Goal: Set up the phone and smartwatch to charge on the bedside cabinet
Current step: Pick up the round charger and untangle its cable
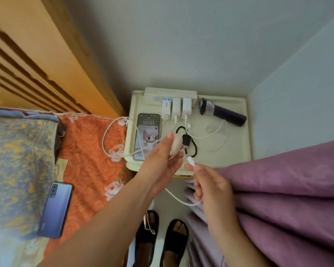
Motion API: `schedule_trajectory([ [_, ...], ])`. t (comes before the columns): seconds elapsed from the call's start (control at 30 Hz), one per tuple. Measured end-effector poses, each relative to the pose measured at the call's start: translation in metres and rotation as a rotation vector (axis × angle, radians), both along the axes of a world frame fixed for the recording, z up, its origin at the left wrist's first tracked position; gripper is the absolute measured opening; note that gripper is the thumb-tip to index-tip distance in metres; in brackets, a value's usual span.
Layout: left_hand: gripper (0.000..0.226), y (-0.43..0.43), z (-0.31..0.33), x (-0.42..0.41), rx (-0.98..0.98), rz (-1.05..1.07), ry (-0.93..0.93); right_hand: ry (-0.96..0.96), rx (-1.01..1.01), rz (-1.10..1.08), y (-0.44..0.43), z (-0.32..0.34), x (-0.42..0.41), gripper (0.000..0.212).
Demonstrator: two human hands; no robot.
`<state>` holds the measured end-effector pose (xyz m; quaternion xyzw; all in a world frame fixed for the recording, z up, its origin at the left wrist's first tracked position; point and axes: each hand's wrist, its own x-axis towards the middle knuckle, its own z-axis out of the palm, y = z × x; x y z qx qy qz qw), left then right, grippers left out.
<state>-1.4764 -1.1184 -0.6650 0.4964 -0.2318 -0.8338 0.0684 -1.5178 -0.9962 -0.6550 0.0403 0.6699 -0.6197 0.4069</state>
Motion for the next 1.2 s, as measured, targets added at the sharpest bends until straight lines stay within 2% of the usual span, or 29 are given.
schedule_trajectory([
  [0.13,0.041,-0.008,0.037,0.015,0.046,0.087,0.116,0.049,-0.072,0.076,-0.014,0.037,0.015,0.028],
  [0.2,0.046,-0.014,0.06,0.027,0.054,0.129,0.189,0.1,-0.098,0.115,-0.019,0.061,0.027,0.033],
  [0.37,0.032,-0.017,0.133,0.063,0.039,0.228,0.354,0.193,-0.172,0.139,-0.015,0.121,0.065,0.023],
  [0.47,0.034,-0.01,0.184,0.086,-0.037,0.165,0.41,0.222,-0.229,0.114,0.0,0.16,0.092,0.022],
  [0.67,0.034,0.031,0.279,0.151,-0.265,0.023,0.392,0.237,-0.325,-0.011,0.051,0.239,0.161,0.02],
  [0.8,0.039,0.079,0.328,0.2,-0.25,-0.049,0.411,0.273,-0.381,-0.066,0.09,0.28,0.218,0.022],
  [0.9,0.032,0.11,0.355,0.227,-0.211,-0.083,0.489,0.282,-0.395,-0.1,0.118,0.311,0.25,0.025],
  [1.2,0.033,0.17,0.424,0.244,-0.419,-0.242,0.52,0.406,-0.424,-0.151,0.18,0.385,0.265,0.031],
])
